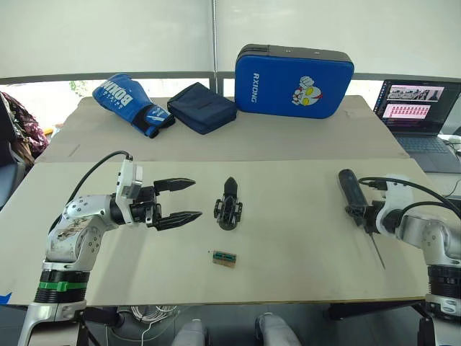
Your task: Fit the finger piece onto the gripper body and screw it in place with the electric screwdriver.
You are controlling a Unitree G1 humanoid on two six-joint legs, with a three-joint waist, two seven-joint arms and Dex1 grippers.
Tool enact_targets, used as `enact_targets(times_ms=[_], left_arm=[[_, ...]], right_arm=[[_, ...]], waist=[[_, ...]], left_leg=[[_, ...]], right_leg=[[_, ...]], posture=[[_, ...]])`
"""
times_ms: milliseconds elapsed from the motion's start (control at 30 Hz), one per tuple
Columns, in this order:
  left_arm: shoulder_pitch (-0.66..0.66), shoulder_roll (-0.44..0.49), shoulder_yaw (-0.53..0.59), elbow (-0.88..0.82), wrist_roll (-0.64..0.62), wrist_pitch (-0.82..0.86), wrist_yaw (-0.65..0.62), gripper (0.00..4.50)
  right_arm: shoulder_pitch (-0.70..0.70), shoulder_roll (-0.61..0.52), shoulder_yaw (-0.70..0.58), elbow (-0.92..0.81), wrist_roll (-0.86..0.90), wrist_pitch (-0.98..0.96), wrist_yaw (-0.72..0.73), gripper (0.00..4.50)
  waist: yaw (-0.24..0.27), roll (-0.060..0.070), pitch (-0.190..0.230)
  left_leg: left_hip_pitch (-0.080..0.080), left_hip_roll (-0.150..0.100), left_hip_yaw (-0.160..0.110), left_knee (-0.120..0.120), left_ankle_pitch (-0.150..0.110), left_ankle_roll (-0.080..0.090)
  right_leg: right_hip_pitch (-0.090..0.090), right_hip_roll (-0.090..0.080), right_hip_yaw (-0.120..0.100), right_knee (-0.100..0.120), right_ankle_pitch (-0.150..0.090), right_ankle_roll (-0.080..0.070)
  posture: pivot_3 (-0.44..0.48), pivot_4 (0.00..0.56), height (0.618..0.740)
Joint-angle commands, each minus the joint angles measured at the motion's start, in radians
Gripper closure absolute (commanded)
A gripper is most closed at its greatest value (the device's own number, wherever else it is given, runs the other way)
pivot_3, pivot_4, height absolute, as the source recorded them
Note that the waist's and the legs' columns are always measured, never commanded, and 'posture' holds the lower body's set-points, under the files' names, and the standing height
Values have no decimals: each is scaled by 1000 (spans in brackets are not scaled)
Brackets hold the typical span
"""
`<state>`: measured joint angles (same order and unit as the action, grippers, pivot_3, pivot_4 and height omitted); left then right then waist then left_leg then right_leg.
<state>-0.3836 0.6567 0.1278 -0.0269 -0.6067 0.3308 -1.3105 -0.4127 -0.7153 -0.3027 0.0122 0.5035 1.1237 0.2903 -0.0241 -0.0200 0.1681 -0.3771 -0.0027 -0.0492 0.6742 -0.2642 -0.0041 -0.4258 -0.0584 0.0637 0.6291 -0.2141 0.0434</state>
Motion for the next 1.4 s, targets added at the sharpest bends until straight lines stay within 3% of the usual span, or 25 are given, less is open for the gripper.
enact_targets(times_ms=[33,200,267,467,733,800,933,1133,1233,1400], left_arm=[[7,27,6,-20,-6,-27,-43,0],[39,53,6,-4,2,-75,-121,0],[49,59,7,1,5,-92,-142,0],[86,75,-9,-8,25,-121,-174,0],[94,75,-15,-24,27,-114,-159,0],[97,82,-19,-30,20,-92,-157,0],[106,85,-20,-43,17,-79,-153,0],[111,80,-25,-42,21,-83,-146,0],[106,76,-29,-33,24,-87,-145,0],[102,65,-46,-23,33,-106,-147,0]], right_arm=[[25,-61,-43,-314,113,38,98,2522],[201,-117,24,-665,177,107,137,2522],[271,-111,51,-726,172,97,132,2522],[405,-105,158,-695,40,-65,124,2522],[419,-116,194,-620,-16,-149,193,2522],[405,-110,184,-608,0,-125,204,1462],[380,-148,180,-606,14,-86,246,123],[266,-265,170,-635,123,93,346,48],[120,-367,238,-628,190,310,378,48],[-71,-410,388,-578,219,482,375,48]], waist=[[-1,3,2],[-3,2,1],[3,1,2],[9,1,2],[6,1,2],[6,1,2],[6,1,2],[8,1,2],[7,1,2],[7,-1,2]], left_leg=[[-1,0,0,0,0,0],[-2,2,-3,0,-1,1],[-2,1,-2,0,-1,1],[-4,0,-1,4,-1,1],[-3,0,-1,4,-1,1],[-3,0,-1,4,-1,1],[-3,0,-1,4,-1,1],[-3,0,-1,4,-1,1],[-3,0,-1,4,-1,1],[-3,1,-2,3,-1,1]], right_leg=[[-1,0,0,0,0,0],[-1,1,-2,0,0,0],[-1,0,-2,0,0,0],[0,-1,-1,-2,-2,7],[0,0,-1,-2,-2,6],[0,0,-1,-2,0,4],[0,0,-1,-2,-1,4],[0,0,-2,-2,0,4],[0,-1,-2,-2,0,2],[0,0,-3,-3,0,1]], posture=[[0,150,740],[0,150,740],[0,150,740],[0,150,740],[0,150,740],[0,150,740],[0,150,740],[0,150,740],[0,150,740],[0,150,740]])
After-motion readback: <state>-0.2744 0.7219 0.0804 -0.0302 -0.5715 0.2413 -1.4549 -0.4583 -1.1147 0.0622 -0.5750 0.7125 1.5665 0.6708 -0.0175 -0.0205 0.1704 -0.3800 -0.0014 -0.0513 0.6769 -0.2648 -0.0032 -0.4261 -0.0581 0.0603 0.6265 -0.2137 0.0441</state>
